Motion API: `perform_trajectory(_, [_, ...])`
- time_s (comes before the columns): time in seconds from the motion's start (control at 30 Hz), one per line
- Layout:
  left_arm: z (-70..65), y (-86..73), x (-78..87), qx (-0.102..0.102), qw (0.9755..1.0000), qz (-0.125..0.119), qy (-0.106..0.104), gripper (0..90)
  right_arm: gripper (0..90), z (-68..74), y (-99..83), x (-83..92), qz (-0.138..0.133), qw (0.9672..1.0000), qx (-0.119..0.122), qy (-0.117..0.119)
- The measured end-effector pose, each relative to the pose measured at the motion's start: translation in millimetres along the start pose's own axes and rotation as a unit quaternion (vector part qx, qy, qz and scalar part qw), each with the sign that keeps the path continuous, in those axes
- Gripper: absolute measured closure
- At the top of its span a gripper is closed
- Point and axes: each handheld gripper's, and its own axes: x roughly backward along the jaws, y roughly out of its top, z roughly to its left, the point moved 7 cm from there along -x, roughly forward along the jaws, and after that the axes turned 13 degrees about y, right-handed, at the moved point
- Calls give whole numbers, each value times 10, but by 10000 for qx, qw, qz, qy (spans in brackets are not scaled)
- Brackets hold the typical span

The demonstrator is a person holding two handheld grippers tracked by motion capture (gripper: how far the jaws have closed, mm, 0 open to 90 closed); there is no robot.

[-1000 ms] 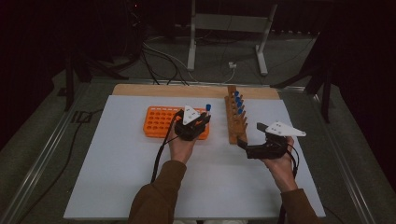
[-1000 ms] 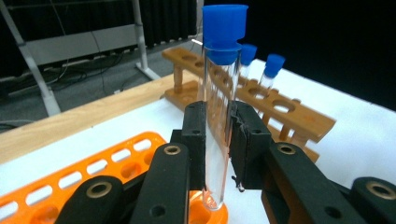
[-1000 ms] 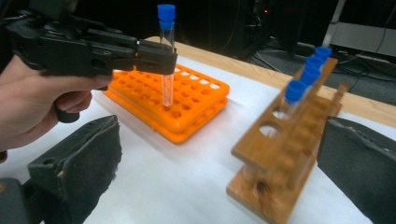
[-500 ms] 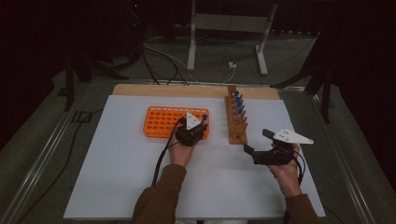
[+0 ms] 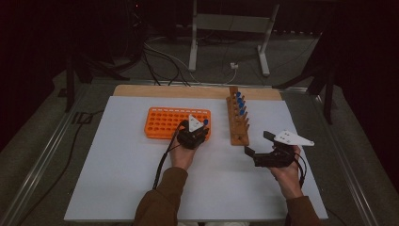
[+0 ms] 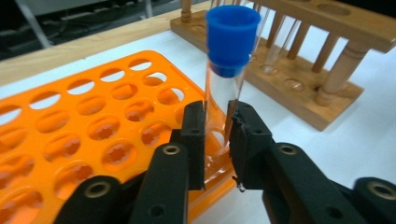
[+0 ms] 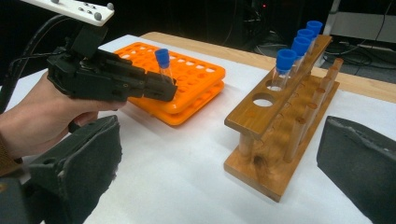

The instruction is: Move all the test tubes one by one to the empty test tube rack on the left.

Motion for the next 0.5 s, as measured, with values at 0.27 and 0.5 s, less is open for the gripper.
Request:
perform_trajectory(0.27, [59, 97, 164, 284, 9993, -189, -133, 468, 0, 3, -3, -23, -1, 10000, -26, 18])
perform_trajectory(0.5, [232, 210, 470, 528, 9978, -390, -77, 217, 0, 8, -1, -23, -10, 10000, -38, 17])
